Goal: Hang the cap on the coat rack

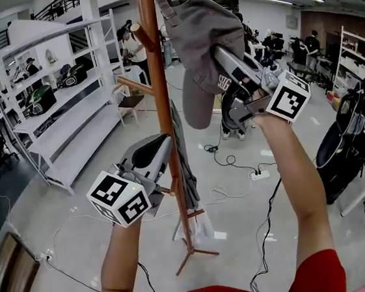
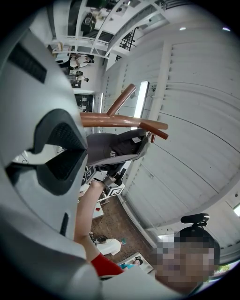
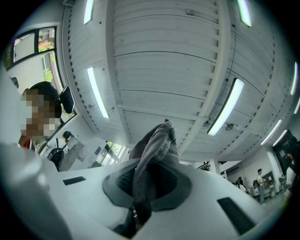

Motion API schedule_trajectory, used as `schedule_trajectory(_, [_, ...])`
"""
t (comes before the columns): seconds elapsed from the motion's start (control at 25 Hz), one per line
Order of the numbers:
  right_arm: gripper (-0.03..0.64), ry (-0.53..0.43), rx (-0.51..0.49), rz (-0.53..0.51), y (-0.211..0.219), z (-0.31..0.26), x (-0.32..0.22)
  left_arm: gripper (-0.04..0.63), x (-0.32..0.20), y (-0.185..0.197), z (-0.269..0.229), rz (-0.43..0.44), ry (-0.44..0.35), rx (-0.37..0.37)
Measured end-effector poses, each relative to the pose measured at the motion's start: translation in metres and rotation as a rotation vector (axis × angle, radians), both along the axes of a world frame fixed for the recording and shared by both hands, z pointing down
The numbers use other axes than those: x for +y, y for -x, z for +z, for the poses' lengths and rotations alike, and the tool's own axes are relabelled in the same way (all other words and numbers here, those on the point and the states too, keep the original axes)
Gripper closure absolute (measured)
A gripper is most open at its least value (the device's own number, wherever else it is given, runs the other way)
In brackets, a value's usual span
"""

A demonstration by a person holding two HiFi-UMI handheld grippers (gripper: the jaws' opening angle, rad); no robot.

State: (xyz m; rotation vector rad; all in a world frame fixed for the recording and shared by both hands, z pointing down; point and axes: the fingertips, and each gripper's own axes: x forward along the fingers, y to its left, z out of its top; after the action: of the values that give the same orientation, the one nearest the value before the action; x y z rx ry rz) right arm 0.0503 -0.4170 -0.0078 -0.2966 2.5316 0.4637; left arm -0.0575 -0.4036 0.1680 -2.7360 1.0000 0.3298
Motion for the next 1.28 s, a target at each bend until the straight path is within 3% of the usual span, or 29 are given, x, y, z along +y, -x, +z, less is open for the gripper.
schedule_trajectory(0.24, [0.558, 0.057, 0.059, 0.074, 0.007, 0.02, -0.018, 0.586, -0.002, -0.005, 0.003, 0.0, 0.006, 0.001])
schedule_trajectory(0.44, [0.434, 0.057, 0.076, 0.111, 0.015, 0.029, -0.022, 0.586, -0.004, 0.004, 0.003, 0.002, 0.012, 0.005])
schedule_trajectory(0.64, [0.42, 0.061, 0.064, 0.151, -0.005, 0.048, -0.012, 0.586, 0.003, -0.004, 0.007, 0.003, 0.011, 0.005])
schedule_trajectory(0.76, [0.425, 0.015, 0.078, 0.186, -0.009, 0.067, 0.002, 0.586, 0.006, -0.009, 0.012, -0.002, 0.003, 0.0])
schedule_trajectory(1.04, [0.562, -0.066, 0.157, 0.338, -0.007, 0.145, 0.041, 0.586, 0.021, -0.017, 0.032, -0.027, -0.023, -0.026])
schedule_trajectory(1.28, [0.588, -0.052, 0.18, 0.391, 0.003, 0.211, 0.072, 0.586, 0.042, -0.025, 0.056, -0.033, -0.046, -0.054])
